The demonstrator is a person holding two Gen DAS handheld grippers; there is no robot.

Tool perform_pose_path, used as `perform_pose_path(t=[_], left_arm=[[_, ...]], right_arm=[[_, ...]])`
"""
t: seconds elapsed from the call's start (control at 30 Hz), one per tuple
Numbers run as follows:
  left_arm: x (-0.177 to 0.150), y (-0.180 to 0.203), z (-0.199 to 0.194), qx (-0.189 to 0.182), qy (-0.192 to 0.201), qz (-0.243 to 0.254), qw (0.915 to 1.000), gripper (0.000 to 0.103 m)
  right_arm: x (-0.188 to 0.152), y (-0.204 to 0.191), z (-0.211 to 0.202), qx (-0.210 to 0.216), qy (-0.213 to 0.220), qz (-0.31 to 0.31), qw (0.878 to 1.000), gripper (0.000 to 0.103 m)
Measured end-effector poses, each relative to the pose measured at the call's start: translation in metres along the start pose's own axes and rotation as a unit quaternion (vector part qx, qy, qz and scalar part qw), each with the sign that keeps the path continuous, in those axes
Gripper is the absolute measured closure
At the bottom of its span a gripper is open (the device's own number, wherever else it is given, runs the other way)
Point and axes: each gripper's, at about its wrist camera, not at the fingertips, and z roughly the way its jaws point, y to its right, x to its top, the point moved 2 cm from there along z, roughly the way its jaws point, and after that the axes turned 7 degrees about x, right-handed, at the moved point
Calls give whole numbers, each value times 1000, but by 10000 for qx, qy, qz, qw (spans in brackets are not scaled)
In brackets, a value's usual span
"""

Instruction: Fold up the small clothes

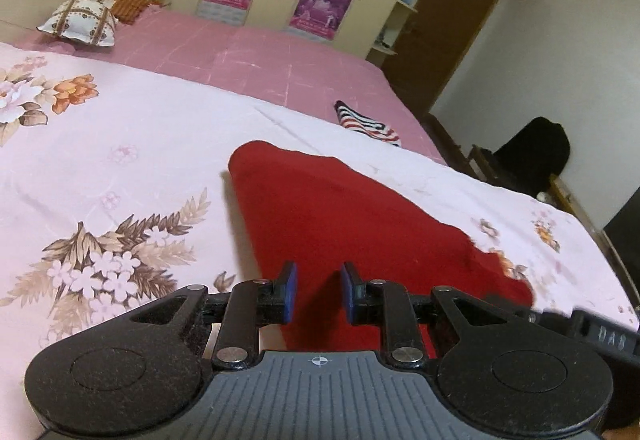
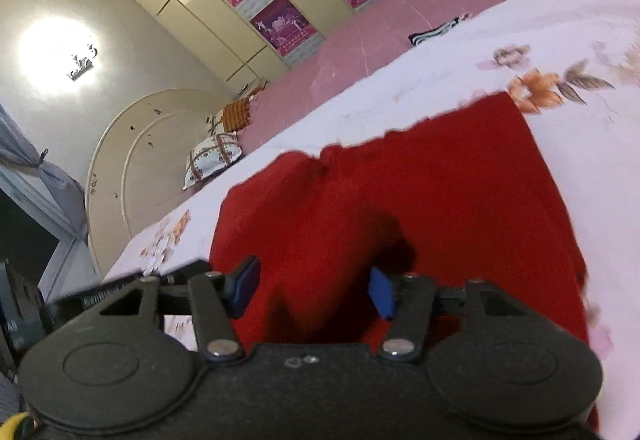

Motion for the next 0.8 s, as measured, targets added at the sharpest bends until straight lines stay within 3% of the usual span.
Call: perform_pose_path(t=[0.1,0.17,0.2,0.37,0.5,0.6,0.67,0.77,0.8], left_arm=[[1,6,6,54,43,-37,10000,80],[2,7,12,71,11,-96,9999,80],[3,10,12,74,7,-98,9999,80],[3,20,2,-69,128,30,9999,80],[-8,44,-4,-366,86,387,9985,80],[-29,64,6,-468,-157,586,9971,80],[-41,75,7,-194,28,936,9954,73],[-41,77,3,-172,-5,1111,9937,71],[-39,75,2,-193,-45,1130,9934,70]], right_arm=[[10,5,14,-144,27,-65,9999,54],[8,9,20,-197,-13,-37,9998,75],[7,8,21,-157,-53,-60,9998,93],[-4,-23,-25,-195,490,-827,9952,94],[-21,-32,-79,-670,938,-1261,9853,94],[-47,5,-99,-1213,693,-801,9869,93],[-62,30,-92,-1233,184,-410,9913,90],[-63,30,-101,-1194,203,-411,9918,77],[-59,27,-108,-1138,336,-445,9919,67]])
